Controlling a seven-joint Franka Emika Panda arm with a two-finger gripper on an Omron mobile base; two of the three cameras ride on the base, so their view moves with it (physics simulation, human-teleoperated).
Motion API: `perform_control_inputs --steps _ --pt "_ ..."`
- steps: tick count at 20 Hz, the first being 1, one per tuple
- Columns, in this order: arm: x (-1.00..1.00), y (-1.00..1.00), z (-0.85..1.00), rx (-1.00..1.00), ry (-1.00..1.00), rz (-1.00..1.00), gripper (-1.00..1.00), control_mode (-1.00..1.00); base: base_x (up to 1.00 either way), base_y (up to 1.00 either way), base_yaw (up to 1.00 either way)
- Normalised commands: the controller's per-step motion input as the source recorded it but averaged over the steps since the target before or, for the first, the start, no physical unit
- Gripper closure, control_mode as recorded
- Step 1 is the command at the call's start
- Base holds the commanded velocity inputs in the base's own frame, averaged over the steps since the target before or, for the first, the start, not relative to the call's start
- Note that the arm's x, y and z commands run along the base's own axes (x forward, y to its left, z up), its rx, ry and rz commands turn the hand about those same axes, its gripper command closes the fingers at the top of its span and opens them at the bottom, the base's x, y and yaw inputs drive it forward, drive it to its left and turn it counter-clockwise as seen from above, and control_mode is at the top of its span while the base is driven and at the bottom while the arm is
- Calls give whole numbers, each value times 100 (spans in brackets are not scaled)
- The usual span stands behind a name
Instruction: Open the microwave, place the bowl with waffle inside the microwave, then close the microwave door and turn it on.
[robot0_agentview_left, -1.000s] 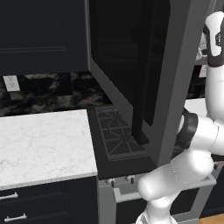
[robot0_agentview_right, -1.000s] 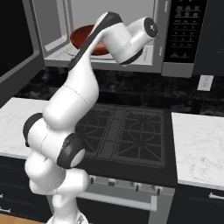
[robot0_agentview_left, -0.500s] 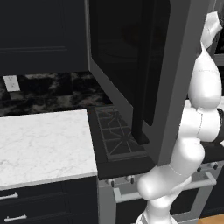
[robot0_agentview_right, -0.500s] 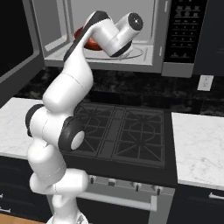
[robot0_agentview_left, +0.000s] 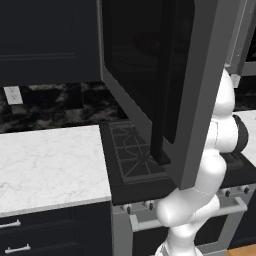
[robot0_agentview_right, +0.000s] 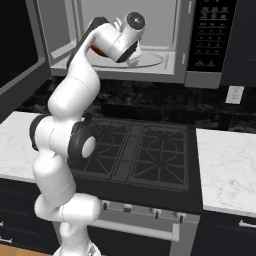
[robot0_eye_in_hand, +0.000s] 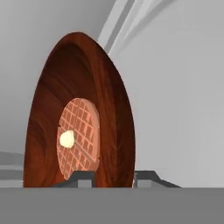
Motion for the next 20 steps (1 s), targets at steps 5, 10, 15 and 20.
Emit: perform_control_inputs --steps 5,10,15,20 --pt "33 5 -1 0 9 -14 100 -100 0 0 0" --pt "23 2 -20 0 9 -9 100 -100 0 0 0" --pt "10 5 -32 0 5 -7 100 -100 0 0 0" --pt "1 0 -17 1 0 -5 -100 -100 0 0 0"
